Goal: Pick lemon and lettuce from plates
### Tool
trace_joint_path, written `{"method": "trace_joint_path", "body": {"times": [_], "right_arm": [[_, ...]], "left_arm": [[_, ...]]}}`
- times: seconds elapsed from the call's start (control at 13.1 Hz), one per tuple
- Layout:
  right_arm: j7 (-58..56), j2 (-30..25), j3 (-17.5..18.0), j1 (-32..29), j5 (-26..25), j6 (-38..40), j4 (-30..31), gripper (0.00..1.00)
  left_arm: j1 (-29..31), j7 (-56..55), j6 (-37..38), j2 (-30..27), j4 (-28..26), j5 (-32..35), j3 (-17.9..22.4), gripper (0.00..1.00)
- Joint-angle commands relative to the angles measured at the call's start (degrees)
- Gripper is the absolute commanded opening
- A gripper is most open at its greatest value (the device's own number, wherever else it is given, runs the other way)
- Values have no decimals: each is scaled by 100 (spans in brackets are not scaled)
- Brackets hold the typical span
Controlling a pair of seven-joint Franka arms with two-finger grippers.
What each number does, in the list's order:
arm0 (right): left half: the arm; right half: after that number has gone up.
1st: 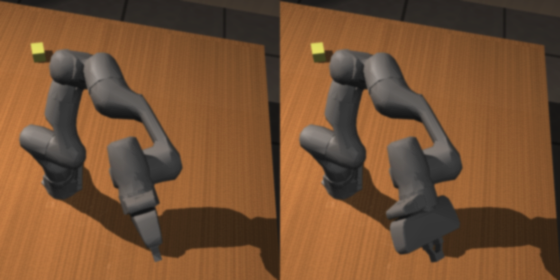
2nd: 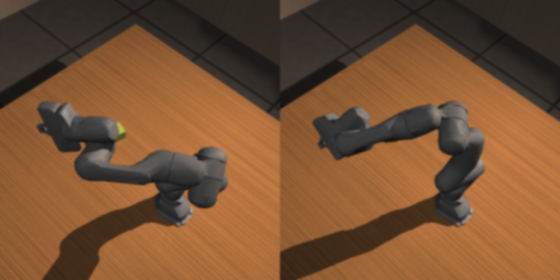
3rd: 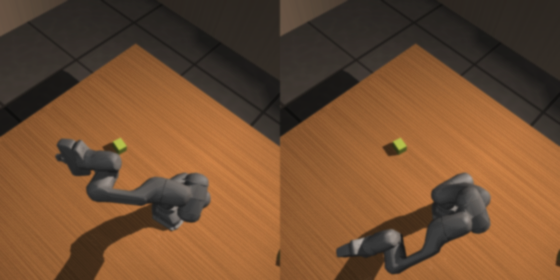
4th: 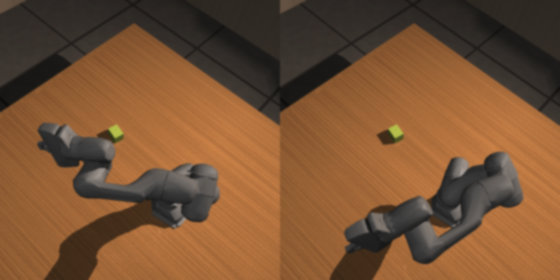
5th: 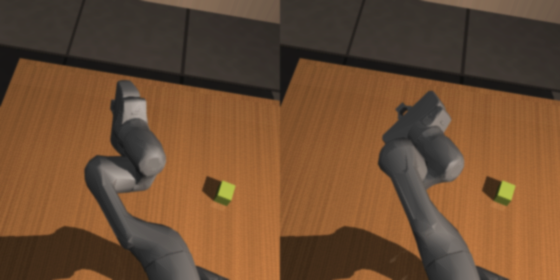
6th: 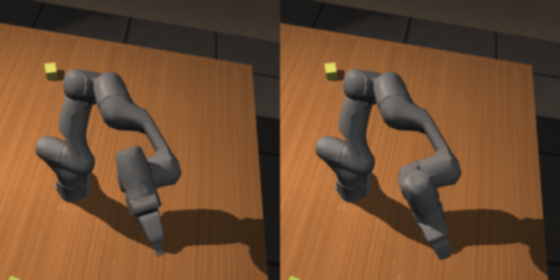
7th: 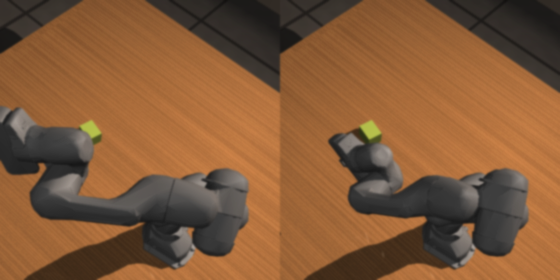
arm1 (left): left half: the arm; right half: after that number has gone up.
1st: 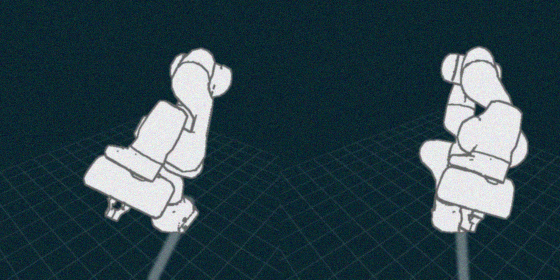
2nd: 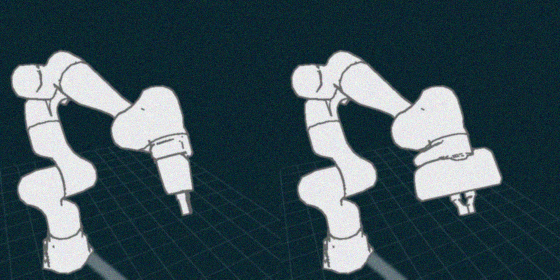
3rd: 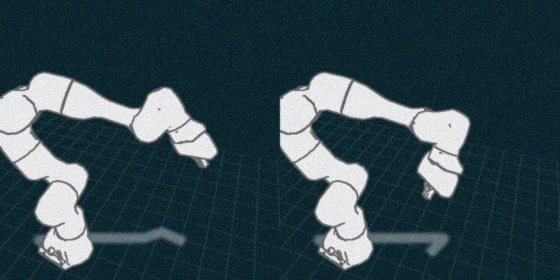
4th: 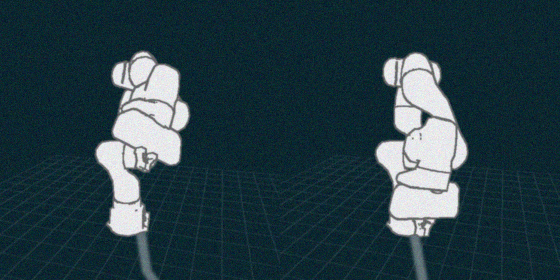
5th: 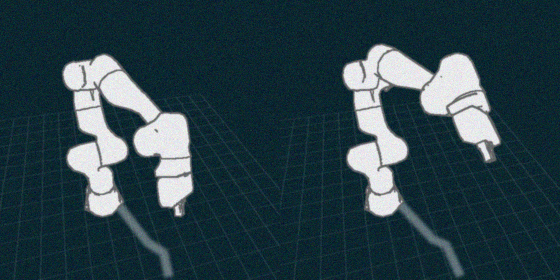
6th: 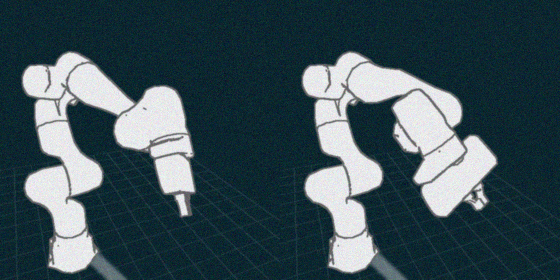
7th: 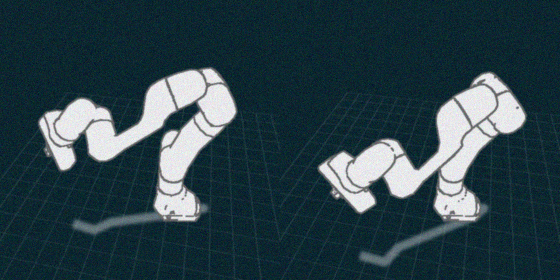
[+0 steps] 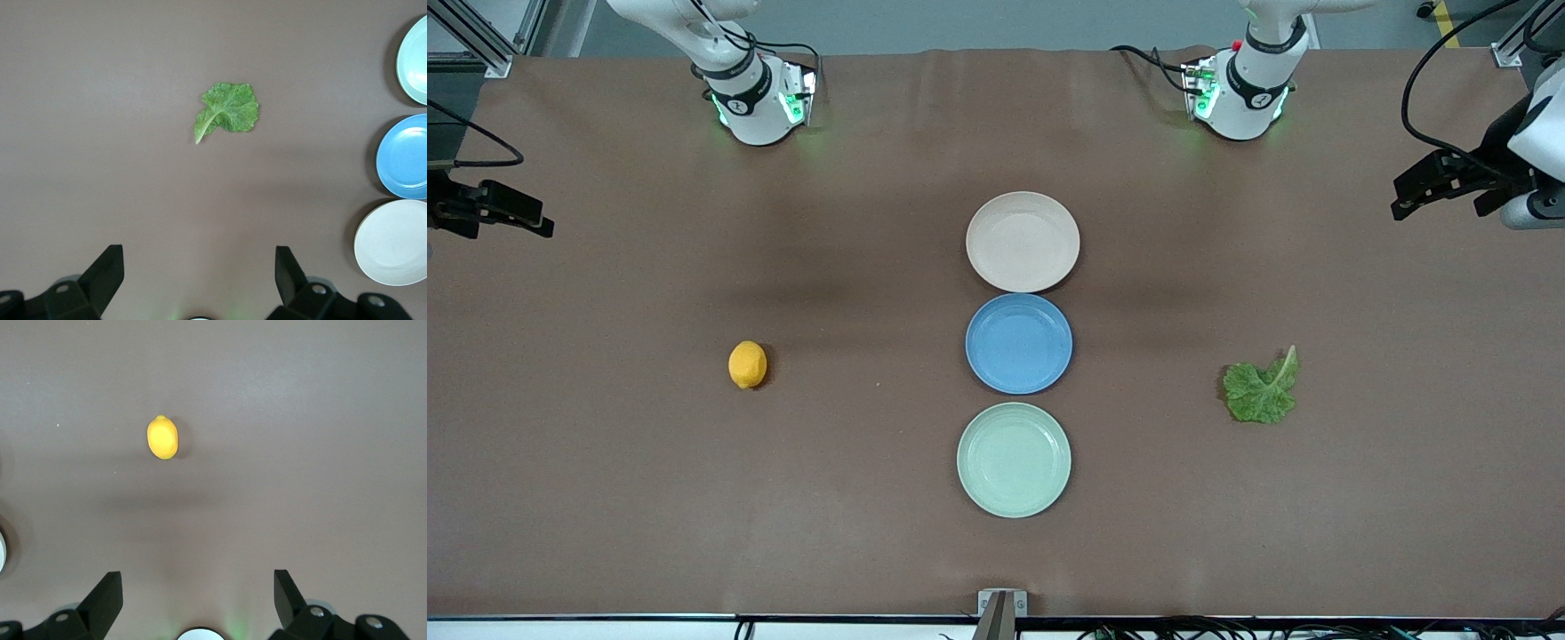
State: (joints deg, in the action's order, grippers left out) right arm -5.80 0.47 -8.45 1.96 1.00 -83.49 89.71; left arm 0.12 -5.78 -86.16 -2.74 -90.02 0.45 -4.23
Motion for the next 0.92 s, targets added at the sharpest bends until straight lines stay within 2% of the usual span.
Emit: {"method": "trace_joint_path", "body": {"times": [0.0,0.84], "right_arm": [[-44,-363,151,-179,-56,-71,284,100],[-53,-759,230,-161,-56,114,249,100]], "left_arm": [[23,15,73,-42,81,8,-34,100],[14,24,82,11,90,8,-34,100]]}}
